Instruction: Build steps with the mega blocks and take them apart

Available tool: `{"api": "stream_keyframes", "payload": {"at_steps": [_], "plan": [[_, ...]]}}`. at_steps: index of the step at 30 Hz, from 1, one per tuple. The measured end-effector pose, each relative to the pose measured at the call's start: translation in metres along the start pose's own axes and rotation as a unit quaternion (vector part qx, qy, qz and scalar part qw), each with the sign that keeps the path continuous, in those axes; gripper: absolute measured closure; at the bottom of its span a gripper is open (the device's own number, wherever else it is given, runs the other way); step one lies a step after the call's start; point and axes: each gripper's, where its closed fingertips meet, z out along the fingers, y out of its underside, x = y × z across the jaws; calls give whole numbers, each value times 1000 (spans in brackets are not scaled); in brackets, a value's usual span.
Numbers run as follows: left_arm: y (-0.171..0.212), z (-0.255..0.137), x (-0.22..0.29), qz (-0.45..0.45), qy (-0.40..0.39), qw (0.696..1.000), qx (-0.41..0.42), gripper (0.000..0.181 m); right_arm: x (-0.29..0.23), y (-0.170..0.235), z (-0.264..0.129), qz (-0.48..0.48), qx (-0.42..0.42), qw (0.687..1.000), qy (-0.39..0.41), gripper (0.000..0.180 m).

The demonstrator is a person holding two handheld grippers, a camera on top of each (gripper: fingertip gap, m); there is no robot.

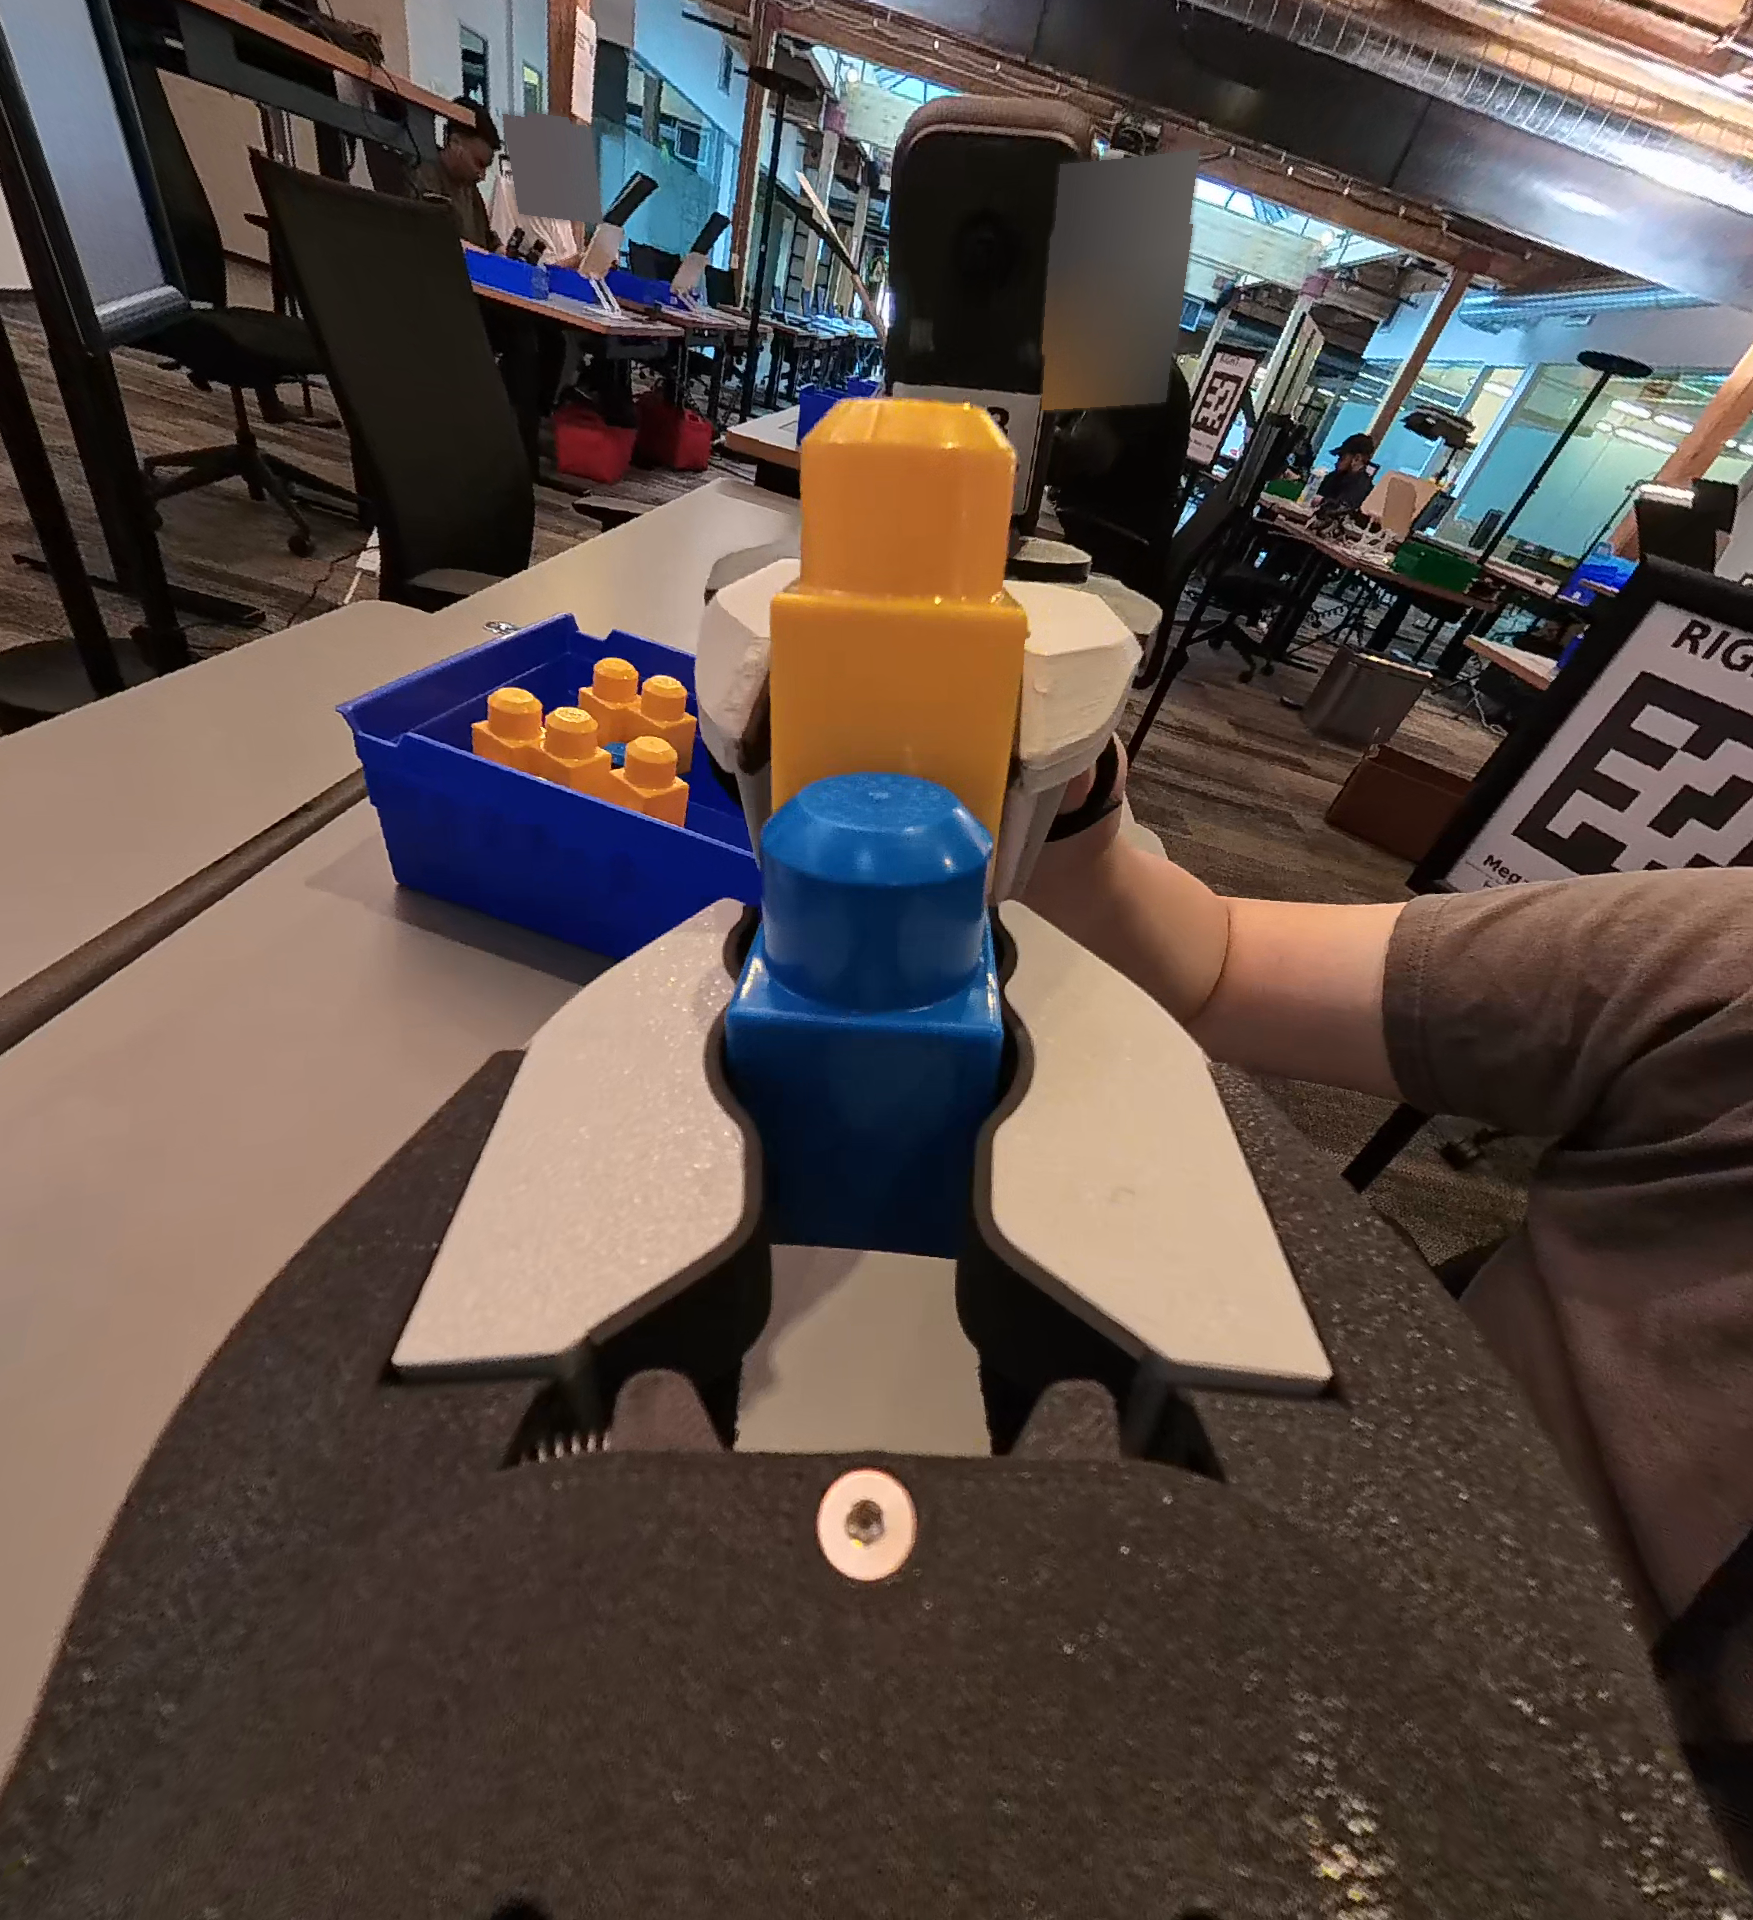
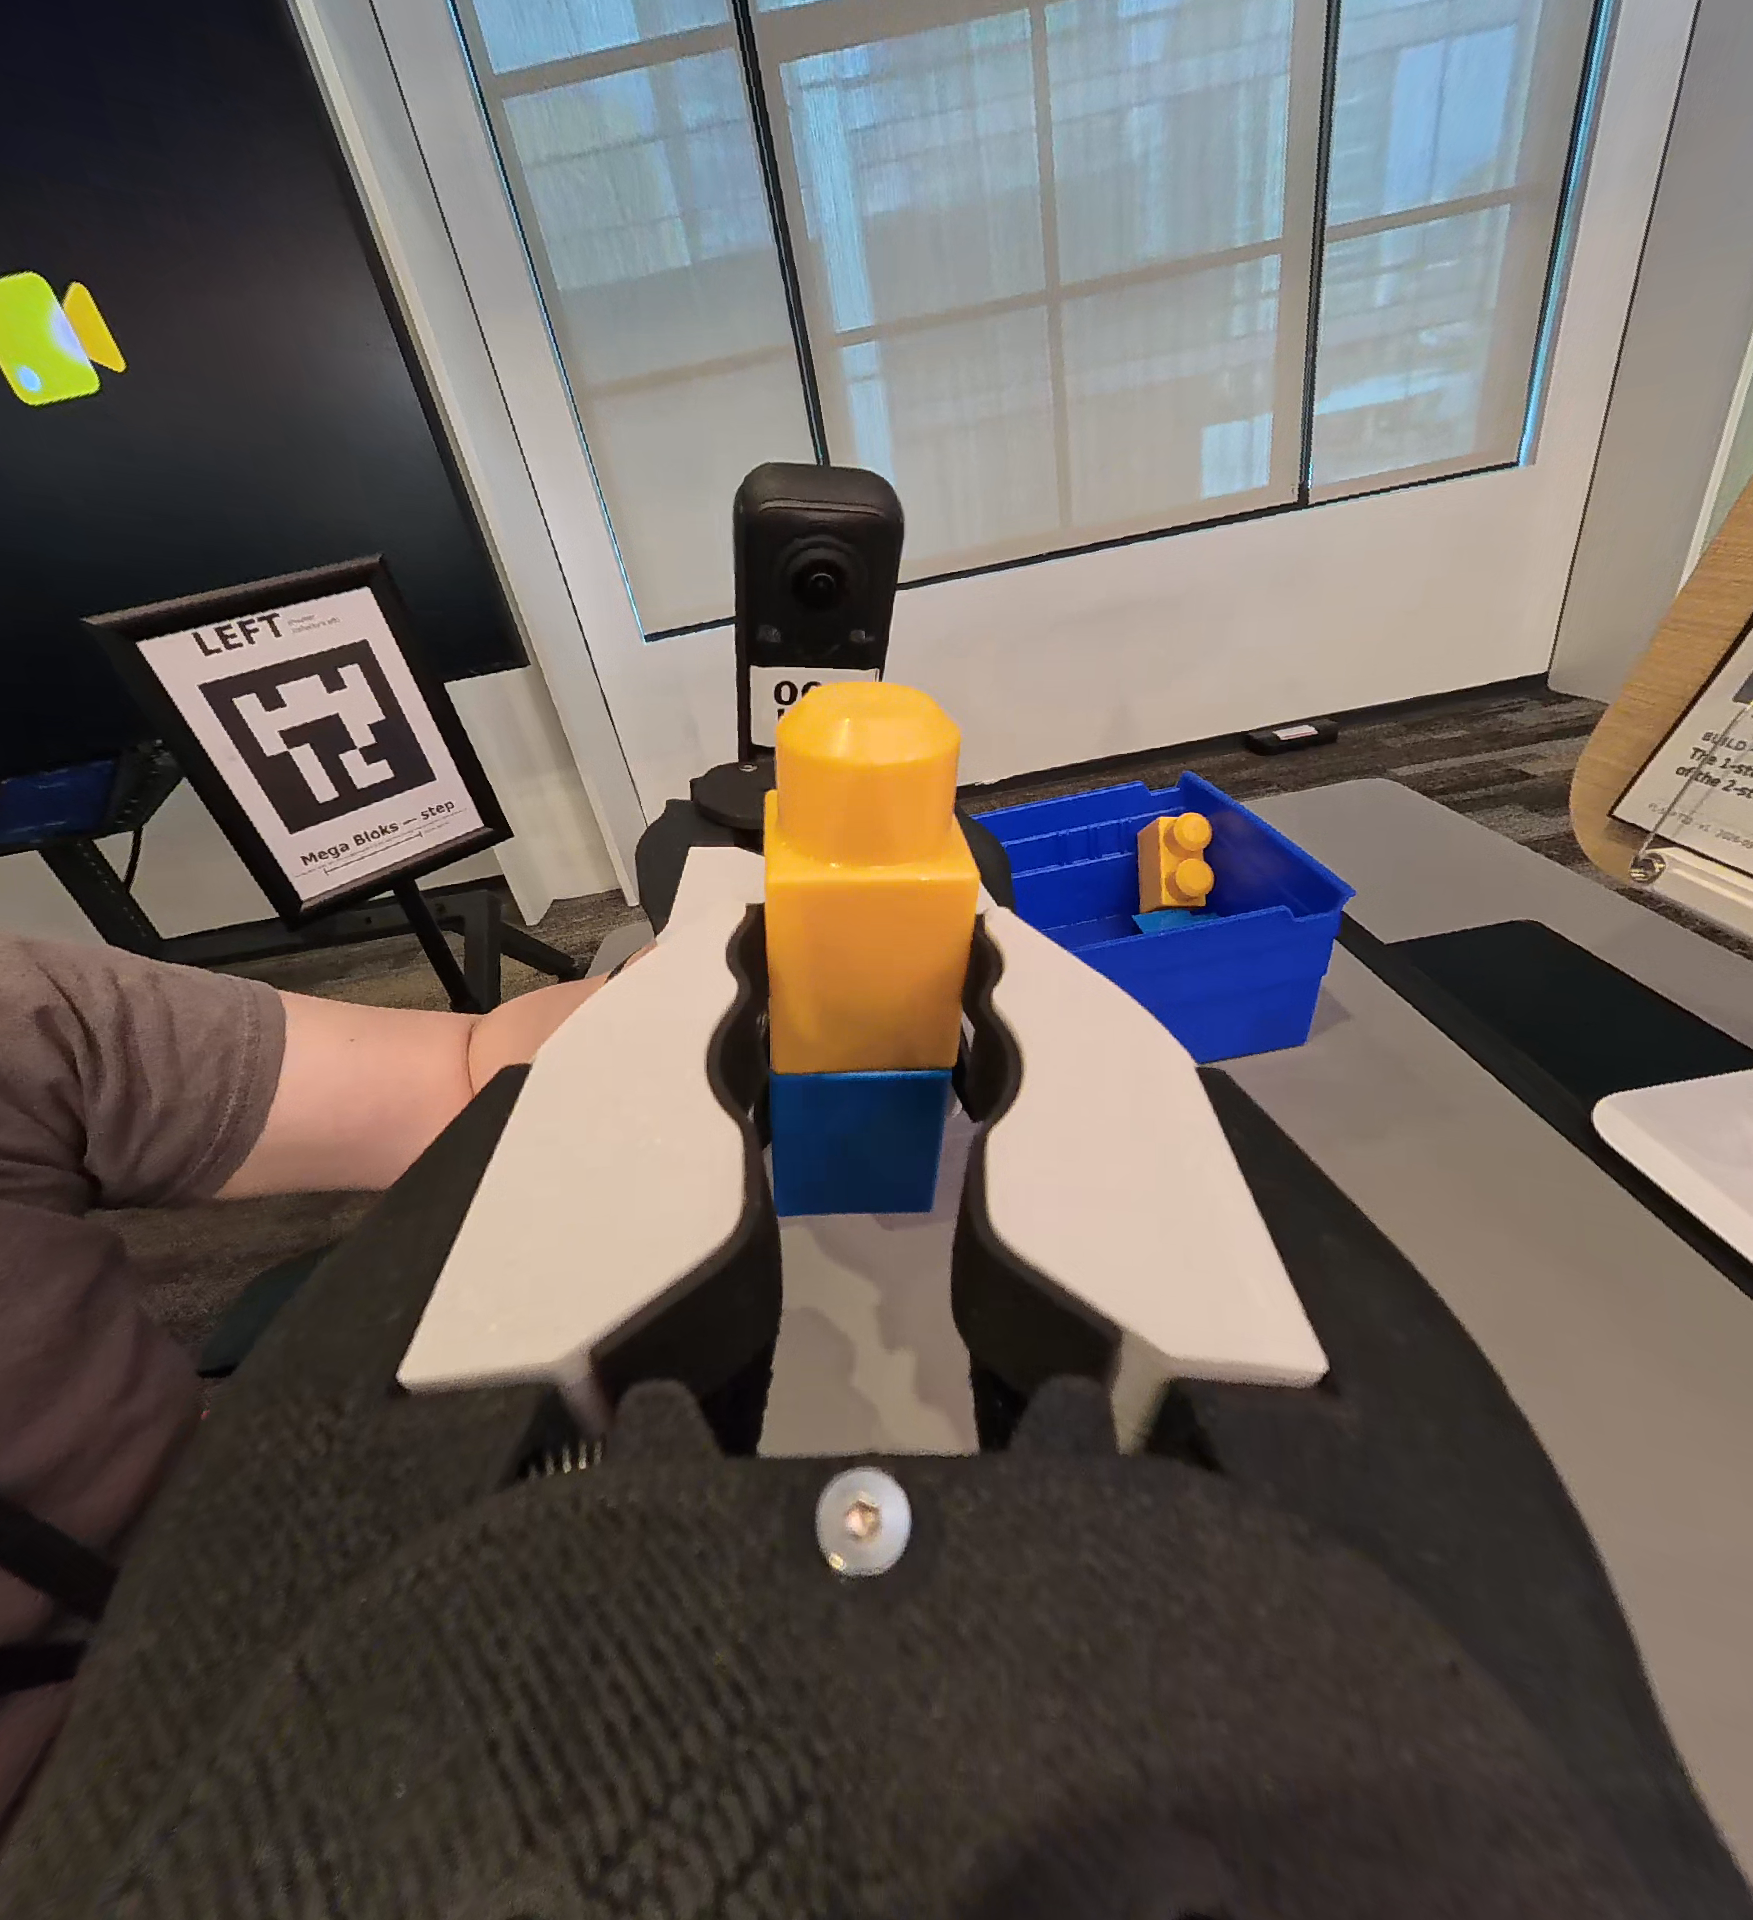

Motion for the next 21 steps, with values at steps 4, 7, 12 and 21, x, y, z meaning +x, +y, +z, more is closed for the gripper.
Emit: {"api": "stream_keyframes", "payload": {"at_steps": [4, 7, 12, 21], "plan": [[-1, 0, -1, 3, -6, 1000, 0, 140, 0, -1, 0, -4, 4, 1000, 7, 143], [0, -1, -1, 3, -7, 1000, -2, 140, 1, -1, 1, -4, 8, 1000, 10, 143], [-2, -1, 1, 17, 3, 1000, -3, 140, -2, 0, 0, -9, -9, 1000, -8, 143], [34, 4, -5, 72, -20, 989, -128, 140, -6, 0, -33, -72, -148, 986, 29, 122]]}}
